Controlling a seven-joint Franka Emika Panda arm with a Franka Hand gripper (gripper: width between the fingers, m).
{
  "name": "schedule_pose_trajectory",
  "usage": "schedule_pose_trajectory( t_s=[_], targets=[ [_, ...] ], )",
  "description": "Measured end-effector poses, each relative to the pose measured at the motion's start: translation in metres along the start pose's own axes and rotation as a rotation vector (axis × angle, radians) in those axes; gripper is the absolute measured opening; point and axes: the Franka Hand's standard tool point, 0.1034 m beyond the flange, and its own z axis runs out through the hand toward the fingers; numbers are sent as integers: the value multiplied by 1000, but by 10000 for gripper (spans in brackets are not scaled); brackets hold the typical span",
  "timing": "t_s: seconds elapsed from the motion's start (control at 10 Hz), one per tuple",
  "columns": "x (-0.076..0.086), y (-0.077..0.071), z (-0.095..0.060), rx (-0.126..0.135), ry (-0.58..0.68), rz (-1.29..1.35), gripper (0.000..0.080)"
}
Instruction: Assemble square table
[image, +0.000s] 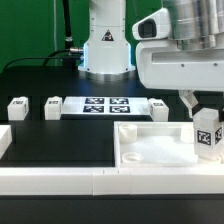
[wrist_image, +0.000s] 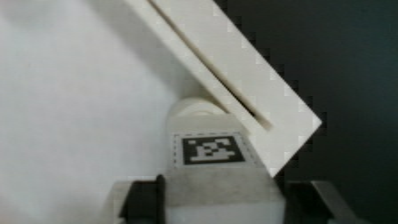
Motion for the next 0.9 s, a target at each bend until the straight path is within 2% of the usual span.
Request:
schedule_pose_trajectory(
  t_s=[0.4,0.6,0.7,0.8,0.9],
  targets=[
    [-4,-5,3,51,-33,478,288],
    [-4,-6,3,51,-33,477,303],
    [-6,-6,3,42,-31,428,303],
    [-8,-9,1,25,-24,373,512],
    [-7,-8,2,31,-25,341,610]
  ],
)
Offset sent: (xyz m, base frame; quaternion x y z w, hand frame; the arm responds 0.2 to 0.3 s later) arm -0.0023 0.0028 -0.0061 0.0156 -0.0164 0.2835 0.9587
